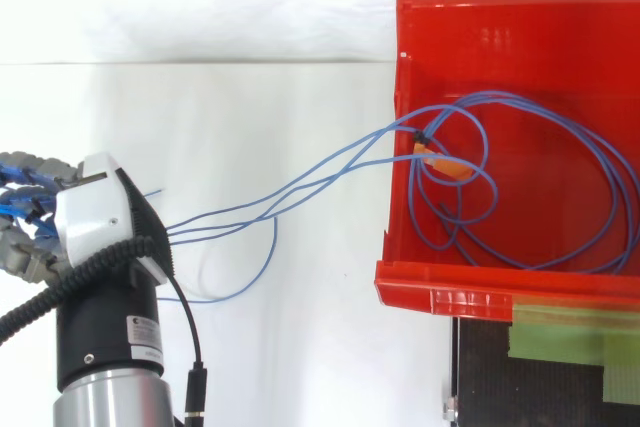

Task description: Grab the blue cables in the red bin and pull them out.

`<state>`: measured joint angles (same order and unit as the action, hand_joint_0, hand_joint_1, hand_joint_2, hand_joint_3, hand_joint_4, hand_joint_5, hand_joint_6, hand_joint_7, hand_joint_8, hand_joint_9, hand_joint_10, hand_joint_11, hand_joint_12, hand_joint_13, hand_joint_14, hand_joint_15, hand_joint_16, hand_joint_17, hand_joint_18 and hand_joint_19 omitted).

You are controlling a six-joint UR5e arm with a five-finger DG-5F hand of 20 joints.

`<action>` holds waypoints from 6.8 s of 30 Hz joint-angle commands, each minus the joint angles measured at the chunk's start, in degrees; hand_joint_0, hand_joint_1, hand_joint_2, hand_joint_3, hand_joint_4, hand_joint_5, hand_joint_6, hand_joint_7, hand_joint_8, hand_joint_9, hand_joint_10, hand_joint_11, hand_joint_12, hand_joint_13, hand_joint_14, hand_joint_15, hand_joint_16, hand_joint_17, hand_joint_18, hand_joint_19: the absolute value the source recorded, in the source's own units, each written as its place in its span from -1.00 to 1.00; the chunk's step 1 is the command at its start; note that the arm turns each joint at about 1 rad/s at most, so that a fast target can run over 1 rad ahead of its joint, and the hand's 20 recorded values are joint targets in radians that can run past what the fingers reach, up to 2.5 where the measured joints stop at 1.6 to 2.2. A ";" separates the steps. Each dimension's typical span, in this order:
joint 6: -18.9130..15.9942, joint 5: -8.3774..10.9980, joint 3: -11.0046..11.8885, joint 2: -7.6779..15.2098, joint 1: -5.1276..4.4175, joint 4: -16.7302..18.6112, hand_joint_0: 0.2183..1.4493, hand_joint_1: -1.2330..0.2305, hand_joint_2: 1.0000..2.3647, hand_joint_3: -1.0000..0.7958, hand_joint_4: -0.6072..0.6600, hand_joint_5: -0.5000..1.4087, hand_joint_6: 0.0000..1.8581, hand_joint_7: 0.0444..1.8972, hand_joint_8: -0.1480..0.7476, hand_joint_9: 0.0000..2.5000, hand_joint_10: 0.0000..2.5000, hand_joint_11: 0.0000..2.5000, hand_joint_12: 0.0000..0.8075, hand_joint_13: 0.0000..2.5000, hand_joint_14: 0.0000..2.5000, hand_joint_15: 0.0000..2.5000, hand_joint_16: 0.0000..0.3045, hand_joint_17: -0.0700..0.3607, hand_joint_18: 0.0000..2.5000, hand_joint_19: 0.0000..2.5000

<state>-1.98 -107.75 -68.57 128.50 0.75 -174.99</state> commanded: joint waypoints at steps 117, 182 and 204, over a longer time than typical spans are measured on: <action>0.00 0.00 0.01 0.00 0.04 0.00 0.21 -0.60 -1.00 -1.00 0.04 0.55 -0.76 -0.05 -0.12 -0.01 -0.97 -0.14 -0.30 -0.05 0.60 0.14 -0.74 -0.26 0.04 0.43; 0.00 0.00 0.01 0.00 -0.05 0.00 0.21 -0.60 -1.00 -1.00 0.05 0.55 -0.76 -0.04 -0.11 -0.02 -0.97 -0.14 -0.29 -0.05 0.60 0.14 -0.74 -0.26 0.03 0.43; 0.00 0.00 0.01 0.00 0.04 0.00 0.21 -0.60 -1.00 -1.00 0.05 0.55 -0.76 -0.05 -0.13 -0.02 -0.97 -0.14 -0.30 -0.04 0.57 0.13 -0.74 -0.26 0.03 0.41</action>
<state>-1.98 -107.75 -68.56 128.49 0.75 -174.99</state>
